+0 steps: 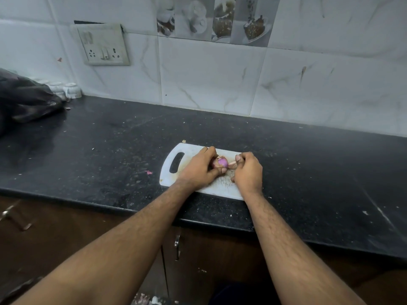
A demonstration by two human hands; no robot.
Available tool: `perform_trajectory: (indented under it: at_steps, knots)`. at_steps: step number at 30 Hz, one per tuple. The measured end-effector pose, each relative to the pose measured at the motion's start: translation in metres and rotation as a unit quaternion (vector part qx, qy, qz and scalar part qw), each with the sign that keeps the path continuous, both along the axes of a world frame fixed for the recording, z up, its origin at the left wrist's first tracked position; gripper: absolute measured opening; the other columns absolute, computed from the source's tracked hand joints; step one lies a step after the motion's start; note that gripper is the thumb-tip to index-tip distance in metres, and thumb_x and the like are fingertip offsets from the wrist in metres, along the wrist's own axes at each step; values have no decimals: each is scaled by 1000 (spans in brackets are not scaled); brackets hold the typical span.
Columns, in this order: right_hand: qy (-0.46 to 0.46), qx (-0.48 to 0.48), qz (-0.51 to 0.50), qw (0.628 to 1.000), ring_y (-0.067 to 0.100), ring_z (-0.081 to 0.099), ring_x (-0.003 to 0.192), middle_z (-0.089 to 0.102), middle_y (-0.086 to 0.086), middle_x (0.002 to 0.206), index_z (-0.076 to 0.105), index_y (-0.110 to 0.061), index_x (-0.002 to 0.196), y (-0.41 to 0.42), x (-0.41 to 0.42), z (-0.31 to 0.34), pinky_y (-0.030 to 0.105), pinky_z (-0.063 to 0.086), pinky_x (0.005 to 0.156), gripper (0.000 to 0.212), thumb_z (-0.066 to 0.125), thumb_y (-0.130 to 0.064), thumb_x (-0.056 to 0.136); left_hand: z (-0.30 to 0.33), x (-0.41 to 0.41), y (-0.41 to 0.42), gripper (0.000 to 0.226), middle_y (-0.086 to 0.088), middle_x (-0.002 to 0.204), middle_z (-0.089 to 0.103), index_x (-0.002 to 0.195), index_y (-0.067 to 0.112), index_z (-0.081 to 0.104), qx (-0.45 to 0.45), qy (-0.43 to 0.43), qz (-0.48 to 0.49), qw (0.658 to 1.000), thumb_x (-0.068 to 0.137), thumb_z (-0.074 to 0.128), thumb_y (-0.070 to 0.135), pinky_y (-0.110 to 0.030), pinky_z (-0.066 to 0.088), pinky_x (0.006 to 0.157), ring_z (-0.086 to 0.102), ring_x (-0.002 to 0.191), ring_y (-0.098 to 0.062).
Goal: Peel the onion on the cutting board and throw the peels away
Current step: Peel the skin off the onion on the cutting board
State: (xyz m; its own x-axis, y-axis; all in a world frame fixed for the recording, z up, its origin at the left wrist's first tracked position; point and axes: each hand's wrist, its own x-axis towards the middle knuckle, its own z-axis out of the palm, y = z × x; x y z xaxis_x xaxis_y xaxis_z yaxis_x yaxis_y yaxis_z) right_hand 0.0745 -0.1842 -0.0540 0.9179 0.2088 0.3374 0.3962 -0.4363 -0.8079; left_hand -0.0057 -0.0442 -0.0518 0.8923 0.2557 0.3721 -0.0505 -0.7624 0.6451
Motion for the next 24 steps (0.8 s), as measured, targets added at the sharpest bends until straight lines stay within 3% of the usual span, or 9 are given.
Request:
perform_trajectory:
  at_steps: [2,4,8,11,13,15,18,24]
  knots:
    - [15,33,-7,999,32,72,74,61,6,104,58,-14,95,-3,0,2,15,47,38,15,49,-18,107,-1,-1,1,35,1,86,59,94,15,51,-10,1,-5,1000,87,77,38,-24,38,64,52,74,-13]
    - [9,47,-18,999,29,72,73,61,6,107,57,-14,96,-4,0,2,11,46,40,14,48,-14,106,0,-2,0,33,1,83,62,95,15,53,-14,-1,-10,1000,88,74,39,-25,40,63,53,72,-13]
    - [-31,63,-54,996,23,70,87,63,1,109,63,-17,105,-4,2,-2,33,61,72,19,47,-6,103,2,-3,-2,30,2,84,68,100,18,59,-20,-6,-12,1000,91,69,44,-25,49,66,63,76,-13]
    - [-24,66,-72,995,15,62,93,64,5,114,67,-11,110,-7,0,2,19,44,77,26,44,0,101,1,-4,0,28,4,84,69,103,21,60,-46,-4,-14,999,85,68,40,-22,48,66,62,73,-8]
    - [-9,65,-61,996,11,58,98,64,5,119,68,-9,115,-8,-1,4,19,43,85,31,43,1,100,1,-4,0,30,4,87,70,104,22,60,-46,-4,-23,999,80,65,38,-23,49,69,62,73,-7]
    - [-10,51,-19,998,12,59,102,65,2,118,70,-11,116,-6,-2,6,21,43,90,27,47,-10,103,2,-4,0,27,4,89,70,103,24,60,-42,-7,-37,998,79,64,35,-27,52,72,62,76,-10]
    - [-9,4,71,997,9,64,89,68,-6,101,74,-16,104,-2,-4,6,14,44,75,21,59,-29,102,1,-3,0,23,5,87,69,102,23,61,-34,-16,-53,998,80,64,29,-30,54,74,63,79,-12]
    - [1,40,94,995,2,69,75,76,-11,84,79,-21,93,-8,-4,5,12,49,68,10,70,-25,95,-4,0,2,30,1,105,69,115,18,61,6,-31,-41,999,91,70,33,-32,51,87,62,97,-16]
